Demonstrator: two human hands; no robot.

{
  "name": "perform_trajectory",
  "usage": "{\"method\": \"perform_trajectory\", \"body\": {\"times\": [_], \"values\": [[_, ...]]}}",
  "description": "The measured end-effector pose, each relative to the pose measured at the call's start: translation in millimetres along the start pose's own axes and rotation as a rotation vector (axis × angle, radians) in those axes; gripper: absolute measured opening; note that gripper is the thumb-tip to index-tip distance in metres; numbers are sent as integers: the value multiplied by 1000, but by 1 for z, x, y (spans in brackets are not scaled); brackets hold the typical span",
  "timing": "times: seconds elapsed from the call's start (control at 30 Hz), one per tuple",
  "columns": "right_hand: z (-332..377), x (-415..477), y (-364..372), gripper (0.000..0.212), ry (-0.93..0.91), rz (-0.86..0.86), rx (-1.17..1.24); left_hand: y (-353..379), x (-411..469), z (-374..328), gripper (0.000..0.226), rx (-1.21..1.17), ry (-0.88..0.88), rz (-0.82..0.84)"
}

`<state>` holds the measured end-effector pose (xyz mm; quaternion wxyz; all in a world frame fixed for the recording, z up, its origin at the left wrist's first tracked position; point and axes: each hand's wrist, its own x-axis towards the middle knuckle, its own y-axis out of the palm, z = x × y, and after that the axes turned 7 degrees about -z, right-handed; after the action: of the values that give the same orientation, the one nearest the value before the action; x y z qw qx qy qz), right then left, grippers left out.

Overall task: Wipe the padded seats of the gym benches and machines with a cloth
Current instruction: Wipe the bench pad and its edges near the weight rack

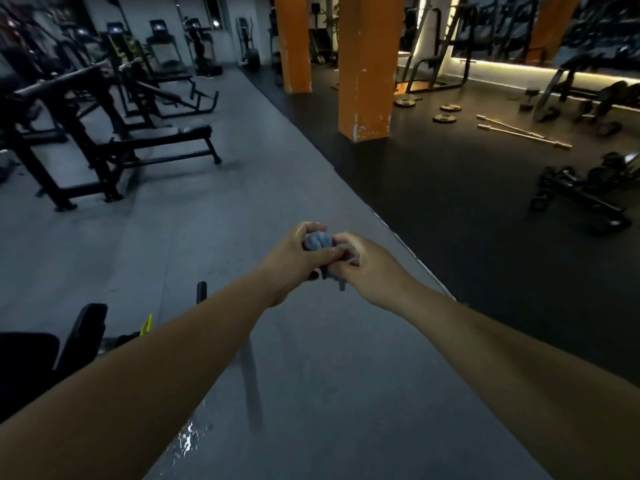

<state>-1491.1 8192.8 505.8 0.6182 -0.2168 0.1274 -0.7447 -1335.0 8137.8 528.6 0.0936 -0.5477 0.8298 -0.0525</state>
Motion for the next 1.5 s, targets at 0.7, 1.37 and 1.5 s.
{"method": "perform_trajectory", "body": {"times": [0.7,1.37,1.5], "values": [[-12,480,133,43,504,-134,563,-239,385,20,24,355,29,-179],[31,1000,356,15,249,592,432,-521,783,16,31,-246,-174,-745],[52,1064,444,13,380,731,452,-615,825,43,33,-161,-64,-890]]}}
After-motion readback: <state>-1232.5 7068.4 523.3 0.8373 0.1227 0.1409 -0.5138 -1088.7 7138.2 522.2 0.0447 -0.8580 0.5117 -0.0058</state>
